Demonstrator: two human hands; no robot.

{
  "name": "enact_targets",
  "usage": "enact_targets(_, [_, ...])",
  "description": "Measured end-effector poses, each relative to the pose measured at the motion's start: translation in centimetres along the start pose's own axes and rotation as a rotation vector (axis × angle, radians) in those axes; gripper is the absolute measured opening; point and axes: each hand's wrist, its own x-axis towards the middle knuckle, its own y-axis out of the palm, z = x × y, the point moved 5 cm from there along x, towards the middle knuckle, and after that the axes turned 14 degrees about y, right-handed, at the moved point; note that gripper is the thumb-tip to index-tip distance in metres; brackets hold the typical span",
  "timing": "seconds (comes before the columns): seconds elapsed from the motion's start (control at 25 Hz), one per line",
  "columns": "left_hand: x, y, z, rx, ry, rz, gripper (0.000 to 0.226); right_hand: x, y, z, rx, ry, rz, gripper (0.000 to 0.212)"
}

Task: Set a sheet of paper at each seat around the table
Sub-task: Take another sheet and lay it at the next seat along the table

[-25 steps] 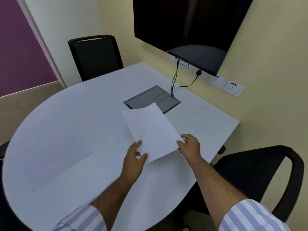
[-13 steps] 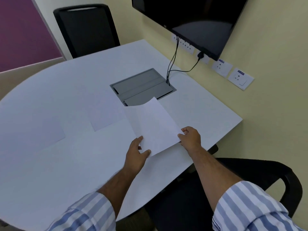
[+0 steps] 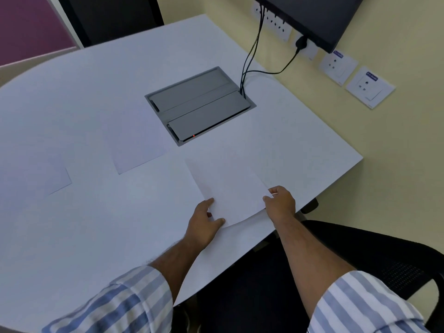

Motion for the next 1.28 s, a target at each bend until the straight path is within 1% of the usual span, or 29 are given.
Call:
enact_targets(0.16, [0.3, 0.7, 0.8, -0.013, -0.027, 0.036, 0.072, 1.0, 0.1, -1.2, -0.055, 0.007, -0.015, 0.033])
enact_targets(0.24, [0.3, 0.9, 0.8, 0.024, -0.02, 0.055, 0.069, 1.3, 0.2, -1.3, -0.084, 0.002, -0.014, 0.038])
enact_targets(0.4, [0.5, 0.5, 0.8, 0.229, 0.051, 0.093, 0.059, 1.3, 0.4, -1.1, -0.125, 0.001, -0.015, 0.043])
enact_targets(0.52, [1.1, -0.6, 0.8, 0.399, 0.101, 0.045, 0.045, 1.0, 0.7, -0.8, -0.166, -0.001, -0.025, 0.047])
enact_targets(0.6, [1.9, -1.0, 0.6, 0.501, 0.164, 0.029, 0.043, 1.1, 0.7, -0.7, -0.177, 0.004, -0.033, 0.048])
enact_targets(0.64, [2.4, -1.2, 0.4, 0.558, 0.206, 0.029, 0.046, 1.1, 0.6, -0.6, -0.173, 0.006, -0.04, 0.05])
enact_targets(0.72, [3.4, -1.4, 0.3, 0.666, 0.264, 0.07, 0.061, 1.0, 0.4, -0.4, -0.186, -0.011, -0.081, 0.053])
enact_targets(0.8, [4.3, -1.4, 0.7, 0.747, 0.274, 0.133, 0.076, 0.6, 0.7, 0.0, -0.272, -0.088, -0.121, 0.054])
enact_targets(0.84, [4.5, -1.5, 1.0, 0.769, 0.271, 0.146, 0.079, 0.2, 1.1, 0.2, -0.337, -0.152, -0.115, 0.054])
enact_targets(0.96, [4.6, -1.7, 1.8, 0.771, 0.252, 0.118, 0.072, -1.2, 3.0, 0.4, -0.575, -0.373, -0.031, 0.055])
enact_targets(1.0, [4.5, -1.7, 2.1, 0.782, 0.247, 0.115, 0.07, -1.6, 3.6, 0.3, -0.649, -0.419, -0.006, 0.056])
enact_targets(1.12, [4.5, -1.7, 2.8, 0.825, 0.247, 0.136, 0.073, -2.2, 4.7, 0.0, -0.764, -0.441, 0.013, 0.063])
enact_targets(1.28, [4.8, -1.6, 2.4, 0.814, 0.243, 0.128, 0.077, -2.0, 4.5, 0.4, -0.766, -0.414, -0.022, 0.065])
